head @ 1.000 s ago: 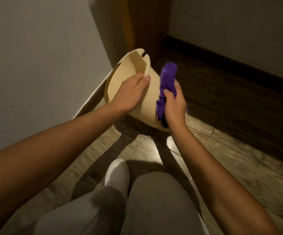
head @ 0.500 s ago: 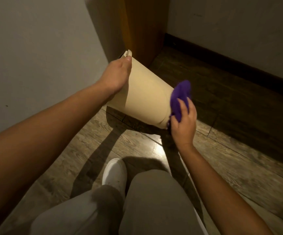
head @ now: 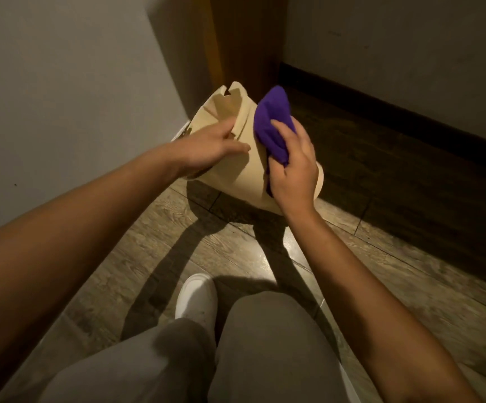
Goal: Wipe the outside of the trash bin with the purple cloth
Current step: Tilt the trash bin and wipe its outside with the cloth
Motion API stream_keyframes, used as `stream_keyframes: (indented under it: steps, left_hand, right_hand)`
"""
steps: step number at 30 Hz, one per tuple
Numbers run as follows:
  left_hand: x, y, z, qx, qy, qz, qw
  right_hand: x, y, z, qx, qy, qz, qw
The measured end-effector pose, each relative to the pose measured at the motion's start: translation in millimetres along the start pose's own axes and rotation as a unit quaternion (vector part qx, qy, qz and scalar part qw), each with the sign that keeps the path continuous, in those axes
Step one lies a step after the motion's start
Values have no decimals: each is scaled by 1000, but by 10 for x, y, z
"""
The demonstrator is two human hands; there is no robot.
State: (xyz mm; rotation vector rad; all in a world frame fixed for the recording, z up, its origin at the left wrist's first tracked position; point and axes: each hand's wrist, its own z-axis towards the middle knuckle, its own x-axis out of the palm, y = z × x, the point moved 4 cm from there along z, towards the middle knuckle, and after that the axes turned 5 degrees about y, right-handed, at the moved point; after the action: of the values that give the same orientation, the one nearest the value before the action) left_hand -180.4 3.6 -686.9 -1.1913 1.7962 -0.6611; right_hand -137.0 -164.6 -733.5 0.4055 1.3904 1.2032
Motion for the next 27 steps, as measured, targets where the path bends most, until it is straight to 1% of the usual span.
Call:
stream_keyframes:
  steps: [2, 4, 6, 10, 12, 14, 16, 19, 22, 24, 25, 27]
  left_hand:
    - [38, 154, -83, -8, -40, 19, 999]
    - [2, 203, -103, 0, -105, 1, 994]
    - [-56, 136, -114, 17, -136, -10, 990]
    - [-94, 62, -115, 16, -111, -17, 994]
    - [-123, 27, -122, 18, -98, -30, 995]
    - [-152, -24, -153, 17, -100, -48, 994]
    - [-169, -63, -127, 11, -125, -44, 991]
    - [-137, -154, -54, 27, -160, -75, 984]
    - [-190, -177, 17, 8, -183, -81, 980]
    - [-262, -143, 51, -13, -199, -82, 977]
    - [-285, -120, 70, -22, -202, -83, 976]
    - [-295, -82, 91, -34, -213, -70, 974]
  right_hand:
    - [41, -101, -35, 17, 3, -24, 1000]
    - [100, -216, -153, 13, 18, -66, 998]
    - [153, -361, -275, 24, 26, -79, 996]
    - [114, -636, -427, 122, 8, -27, 992]
    - [76, -641, -427, 136, -2, -13, 991]
    - [72, -520, -336, 117, -10, 9, 993]
    - [132, -307, -235, 70, -6, 12, 997]
    - [339, 41, -308, -52, 30, -42, 997]
    - [530, -3, -618, -132, 89, -117, 980]
    - [556, -217, -788, -141, 122, -164, 969]
    - [540, -342, -820, -122, 145, -181, 965]
    - [464, -561, -842, -41, 188, -214, 958]
